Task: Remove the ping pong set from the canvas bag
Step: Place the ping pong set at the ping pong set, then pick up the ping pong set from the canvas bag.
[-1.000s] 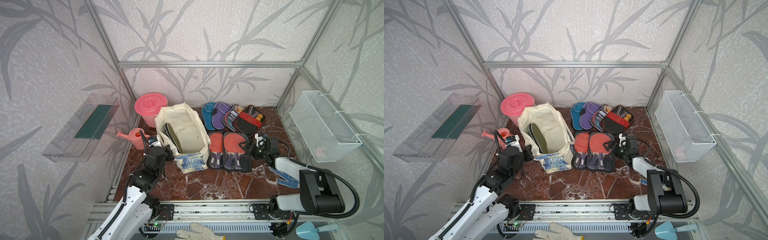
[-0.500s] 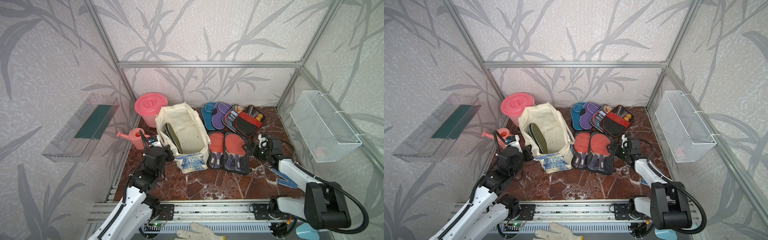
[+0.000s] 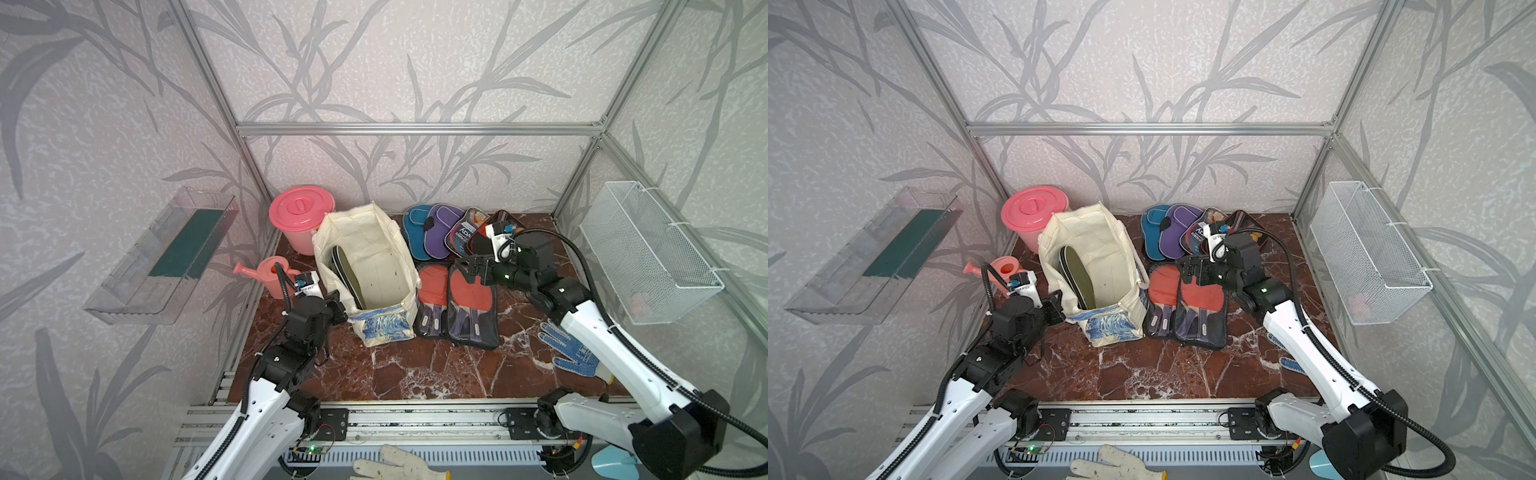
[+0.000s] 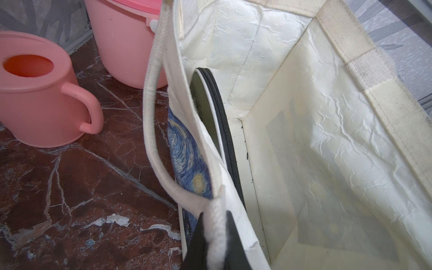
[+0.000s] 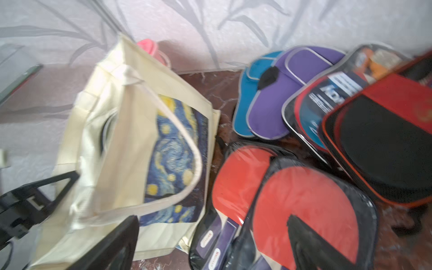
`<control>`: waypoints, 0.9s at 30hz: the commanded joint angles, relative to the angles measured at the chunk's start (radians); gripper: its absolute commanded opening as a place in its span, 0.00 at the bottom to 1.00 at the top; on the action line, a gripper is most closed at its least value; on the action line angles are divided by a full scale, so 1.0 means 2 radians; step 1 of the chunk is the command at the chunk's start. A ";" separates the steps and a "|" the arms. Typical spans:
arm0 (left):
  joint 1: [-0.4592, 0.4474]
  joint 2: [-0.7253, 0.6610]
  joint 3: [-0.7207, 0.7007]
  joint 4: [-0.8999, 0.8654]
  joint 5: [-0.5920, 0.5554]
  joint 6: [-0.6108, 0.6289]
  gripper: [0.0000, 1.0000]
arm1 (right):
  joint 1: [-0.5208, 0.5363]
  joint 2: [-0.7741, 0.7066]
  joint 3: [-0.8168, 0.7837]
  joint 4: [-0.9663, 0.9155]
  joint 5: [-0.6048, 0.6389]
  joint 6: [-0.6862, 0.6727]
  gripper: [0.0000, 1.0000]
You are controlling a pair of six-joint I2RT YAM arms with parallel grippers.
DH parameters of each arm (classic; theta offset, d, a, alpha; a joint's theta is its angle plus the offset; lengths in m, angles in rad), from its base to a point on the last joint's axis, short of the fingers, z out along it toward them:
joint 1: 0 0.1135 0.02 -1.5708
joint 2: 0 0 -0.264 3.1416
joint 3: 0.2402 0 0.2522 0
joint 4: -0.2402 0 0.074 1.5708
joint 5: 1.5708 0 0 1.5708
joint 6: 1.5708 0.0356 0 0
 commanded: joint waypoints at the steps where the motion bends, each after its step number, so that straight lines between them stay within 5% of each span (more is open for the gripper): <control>1: 0.000 -0.007 -0.002 0.001 0.005 0.002 0.00 | 0.046 0.030 0.070 -0.040 0.016 -0.052 0.98; 12: 0.001 -0.014 -0.005 0.005 0.004 0.005 0.00 | 0.161 0.201 0.286 -0.105 0.007 -0.096 0.98; 27: 0.000 -0.010 -0.001 0.009 0.012 0.008 0.00 | 0.203 0.376 0.452 -0.158 -0.028 -0.095 0.97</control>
